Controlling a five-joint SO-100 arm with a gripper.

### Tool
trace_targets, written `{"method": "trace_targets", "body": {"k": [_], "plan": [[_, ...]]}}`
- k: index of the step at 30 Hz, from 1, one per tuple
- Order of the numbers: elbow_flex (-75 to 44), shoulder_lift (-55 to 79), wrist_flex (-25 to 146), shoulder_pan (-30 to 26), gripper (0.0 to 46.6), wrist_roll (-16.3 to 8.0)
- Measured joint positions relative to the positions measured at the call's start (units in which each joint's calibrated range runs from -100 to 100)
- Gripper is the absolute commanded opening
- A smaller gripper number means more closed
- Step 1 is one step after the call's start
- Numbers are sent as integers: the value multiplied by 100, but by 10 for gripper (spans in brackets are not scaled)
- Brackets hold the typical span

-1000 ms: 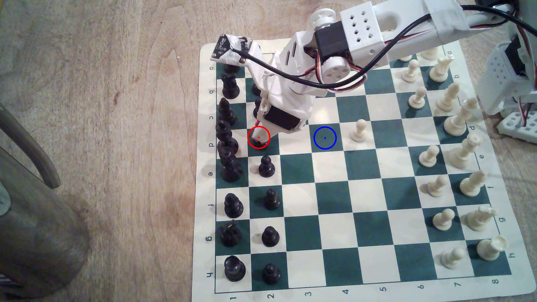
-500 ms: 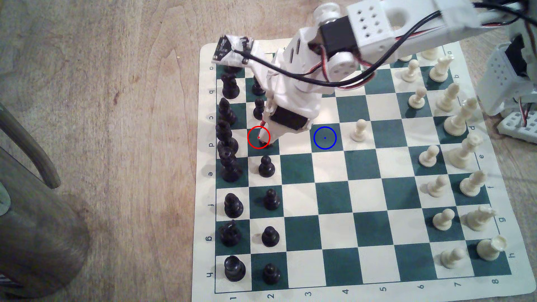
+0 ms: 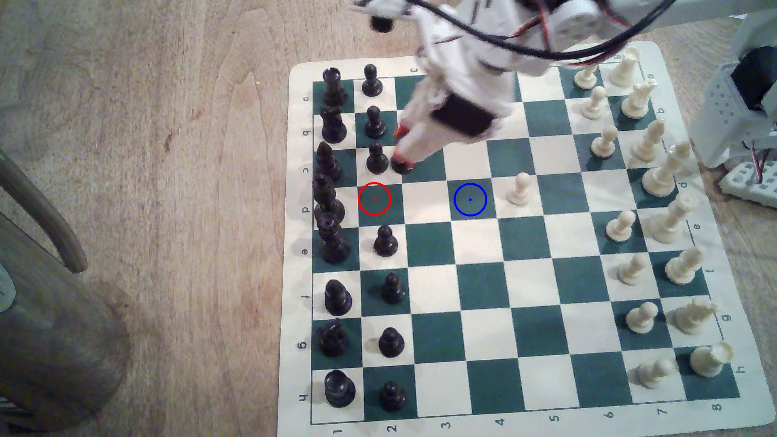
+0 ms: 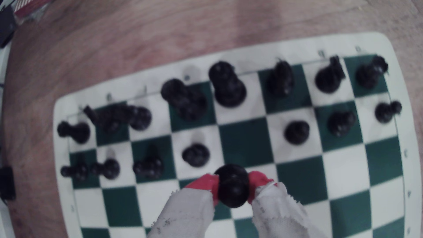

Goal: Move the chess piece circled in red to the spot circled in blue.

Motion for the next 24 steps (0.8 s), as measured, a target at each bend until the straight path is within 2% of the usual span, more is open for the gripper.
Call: {"method": "trace_targets", "body": {"k": [7,13,24], "plan": [[1437,-603,-422,214,2,54],[2458,-972,-773,59,2,54],[2973,-989,-1108,-140,2,54]]}}
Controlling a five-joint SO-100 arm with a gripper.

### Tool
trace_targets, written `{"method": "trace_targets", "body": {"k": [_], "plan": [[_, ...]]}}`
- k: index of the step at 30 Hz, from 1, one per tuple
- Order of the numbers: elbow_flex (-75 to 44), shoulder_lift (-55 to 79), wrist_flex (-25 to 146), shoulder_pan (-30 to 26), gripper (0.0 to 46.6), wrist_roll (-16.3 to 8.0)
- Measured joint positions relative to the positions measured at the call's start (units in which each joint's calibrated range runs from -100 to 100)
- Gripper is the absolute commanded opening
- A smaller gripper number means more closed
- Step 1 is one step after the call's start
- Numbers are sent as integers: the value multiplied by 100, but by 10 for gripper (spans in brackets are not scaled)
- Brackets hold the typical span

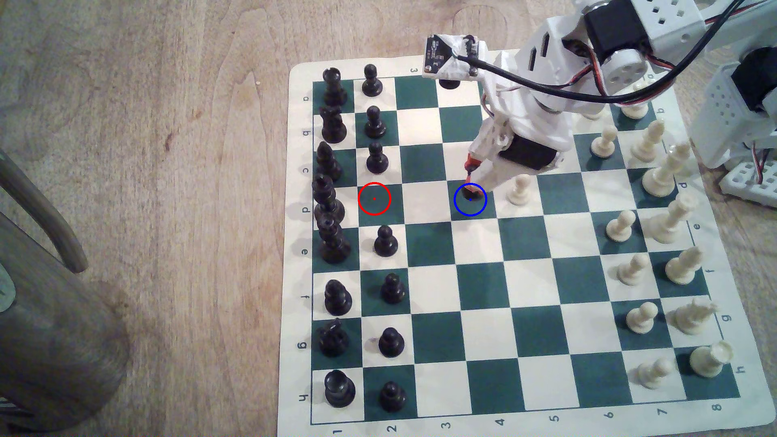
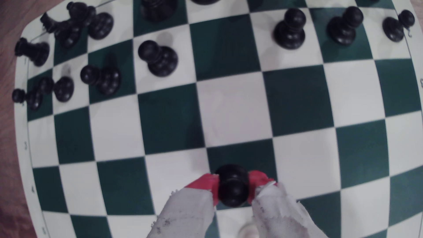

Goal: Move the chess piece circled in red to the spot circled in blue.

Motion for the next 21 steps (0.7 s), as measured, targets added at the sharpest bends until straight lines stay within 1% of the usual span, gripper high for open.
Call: {"method": "trace_targets", "body": {"k": [21], "plan": [[172,561,-319,-15,2,29]]}}
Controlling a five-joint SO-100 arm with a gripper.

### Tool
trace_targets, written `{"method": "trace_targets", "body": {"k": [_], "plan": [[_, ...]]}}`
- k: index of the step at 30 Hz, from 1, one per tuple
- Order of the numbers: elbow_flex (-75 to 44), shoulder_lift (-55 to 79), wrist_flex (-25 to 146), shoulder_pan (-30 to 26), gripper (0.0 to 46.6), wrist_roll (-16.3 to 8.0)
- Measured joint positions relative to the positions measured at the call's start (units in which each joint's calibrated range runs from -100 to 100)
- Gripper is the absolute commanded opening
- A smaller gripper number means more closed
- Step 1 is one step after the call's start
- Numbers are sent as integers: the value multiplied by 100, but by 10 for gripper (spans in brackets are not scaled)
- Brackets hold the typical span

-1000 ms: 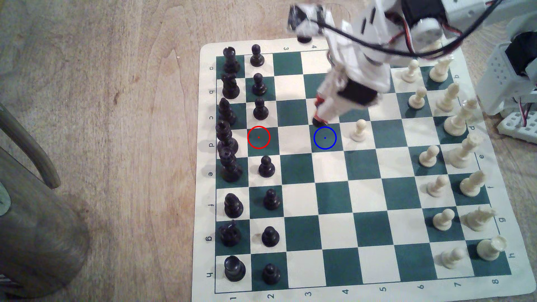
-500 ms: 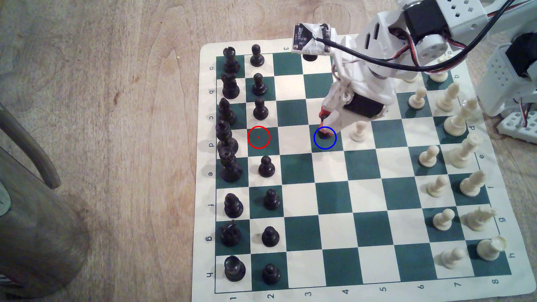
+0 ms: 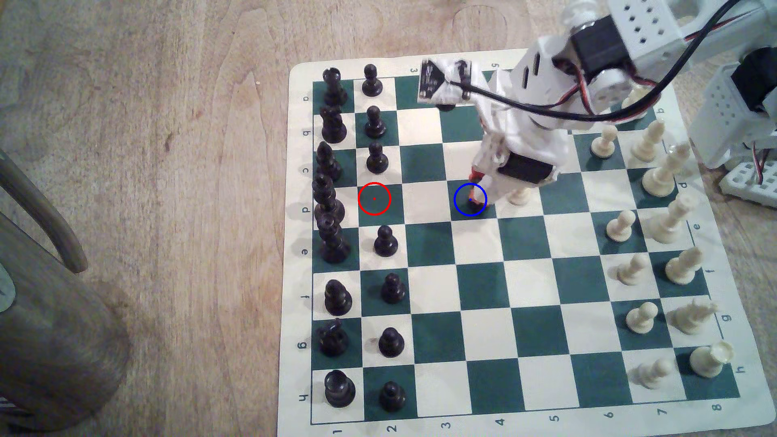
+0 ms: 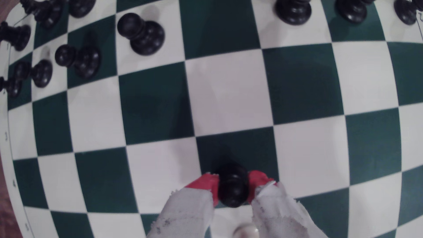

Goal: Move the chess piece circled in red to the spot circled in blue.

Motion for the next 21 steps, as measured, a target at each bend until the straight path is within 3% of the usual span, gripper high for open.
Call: {"method": "trace_targets", "body": {"k": [17,19,21], "plan": [[18,84,-207,133,2,112],[18,84,-207,133,18,112],[18,84,-207,133,85,112]]}}
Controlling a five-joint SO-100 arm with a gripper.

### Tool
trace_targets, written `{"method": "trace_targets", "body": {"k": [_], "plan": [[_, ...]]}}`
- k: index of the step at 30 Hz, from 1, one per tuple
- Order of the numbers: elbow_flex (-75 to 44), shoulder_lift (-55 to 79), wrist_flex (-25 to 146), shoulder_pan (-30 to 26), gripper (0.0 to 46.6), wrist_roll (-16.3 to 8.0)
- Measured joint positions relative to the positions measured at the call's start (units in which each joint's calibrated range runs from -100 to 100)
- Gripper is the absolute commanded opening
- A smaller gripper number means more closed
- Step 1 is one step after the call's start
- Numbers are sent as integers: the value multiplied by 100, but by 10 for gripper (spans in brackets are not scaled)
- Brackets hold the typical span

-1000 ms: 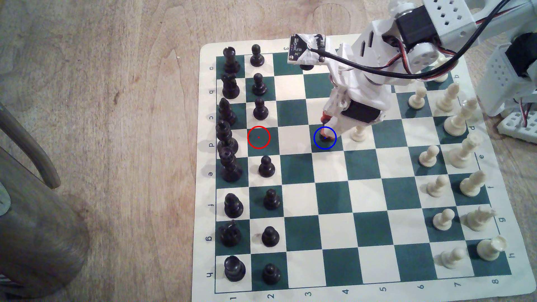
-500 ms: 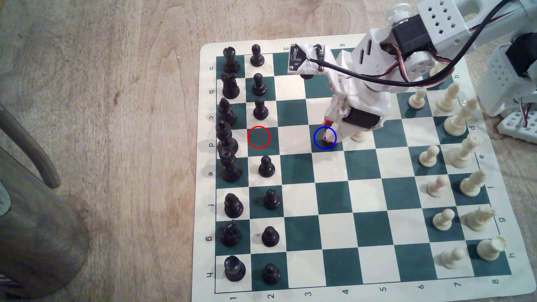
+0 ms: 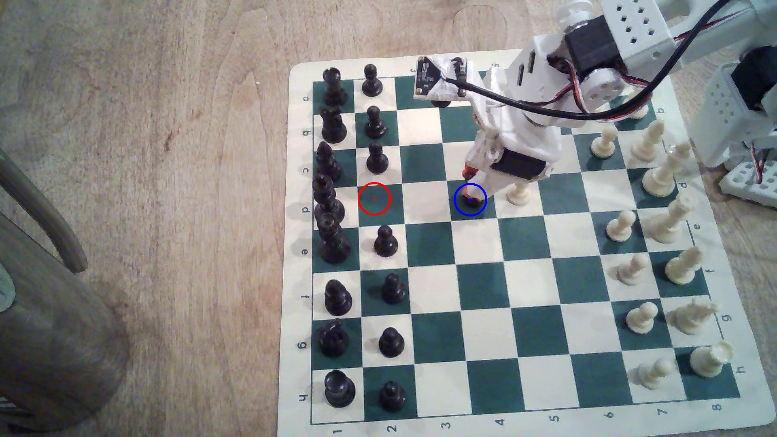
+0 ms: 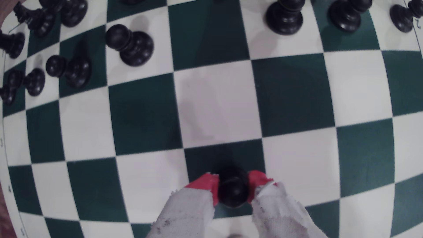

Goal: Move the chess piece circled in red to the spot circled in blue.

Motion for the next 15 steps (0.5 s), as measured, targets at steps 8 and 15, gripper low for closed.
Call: {"method": "trace_targets", "body": {"k": [8,15], "plan": [[0,0,0,0,230,0],[18,0,0,0,235,10]]}}
